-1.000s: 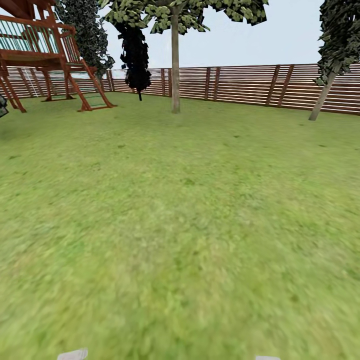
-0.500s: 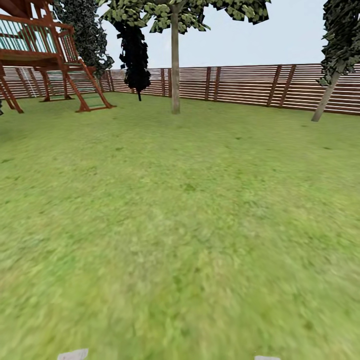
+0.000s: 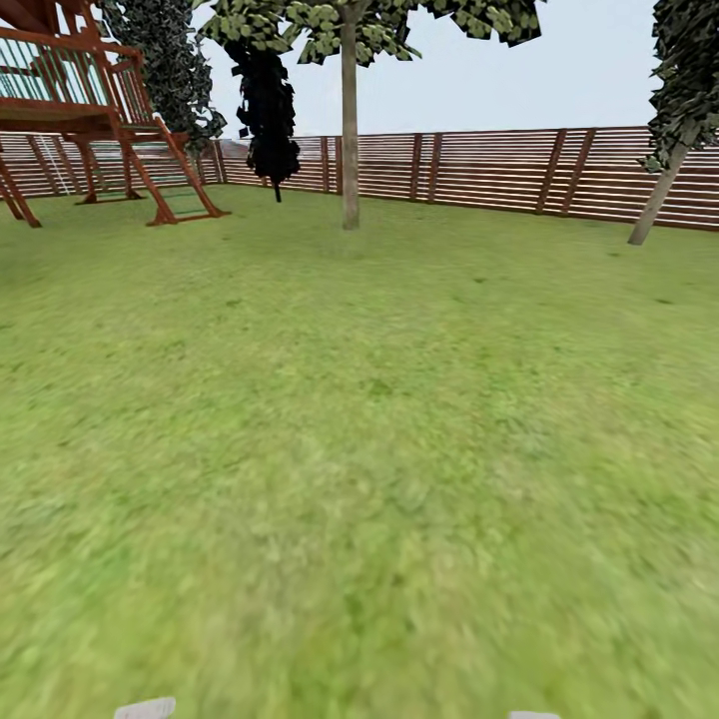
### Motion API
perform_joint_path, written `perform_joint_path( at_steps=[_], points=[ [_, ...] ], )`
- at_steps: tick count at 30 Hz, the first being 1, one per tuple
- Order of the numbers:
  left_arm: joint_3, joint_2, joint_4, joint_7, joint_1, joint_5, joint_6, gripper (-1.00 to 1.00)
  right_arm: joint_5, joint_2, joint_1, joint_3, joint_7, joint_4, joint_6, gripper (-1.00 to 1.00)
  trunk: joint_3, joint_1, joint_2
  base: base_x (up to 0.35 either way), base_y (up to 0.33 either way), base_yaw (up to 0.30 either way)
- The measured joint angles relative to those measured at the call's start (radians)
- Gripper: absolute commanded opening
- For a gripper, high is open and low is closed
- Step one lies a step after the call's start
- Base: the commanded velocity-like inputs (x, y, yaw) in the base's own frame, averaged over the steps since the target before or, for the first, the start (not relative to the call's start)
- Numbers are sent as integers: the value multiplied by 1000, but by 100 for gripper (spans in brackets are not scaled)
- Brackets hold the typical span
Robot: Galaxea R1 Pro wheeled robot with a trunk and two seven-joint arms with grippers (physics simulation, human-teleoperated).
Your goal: In the garden, pick up the pesticide atomizer on the floor and spray pesticide onto both trees until each tree trunk is fully covered.
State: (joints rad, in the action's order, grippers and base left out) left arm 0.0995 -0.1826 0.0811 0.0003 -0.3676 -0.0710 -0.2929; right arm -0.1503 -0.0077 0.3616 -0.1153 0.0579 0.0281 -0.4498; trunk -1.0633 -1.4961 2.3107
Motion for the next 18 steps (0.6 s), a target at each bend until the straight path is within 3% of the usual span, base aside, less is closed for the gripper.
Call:
perform_joint_path(
  at_steps=[18],
  points=[
    [0, 0, 0, 0, 0, 0, 0, -100, 0, 0, 0, 0, 0, 0, 0, 100, 0, 0, 0, 337, 0, 0]
  ],
)
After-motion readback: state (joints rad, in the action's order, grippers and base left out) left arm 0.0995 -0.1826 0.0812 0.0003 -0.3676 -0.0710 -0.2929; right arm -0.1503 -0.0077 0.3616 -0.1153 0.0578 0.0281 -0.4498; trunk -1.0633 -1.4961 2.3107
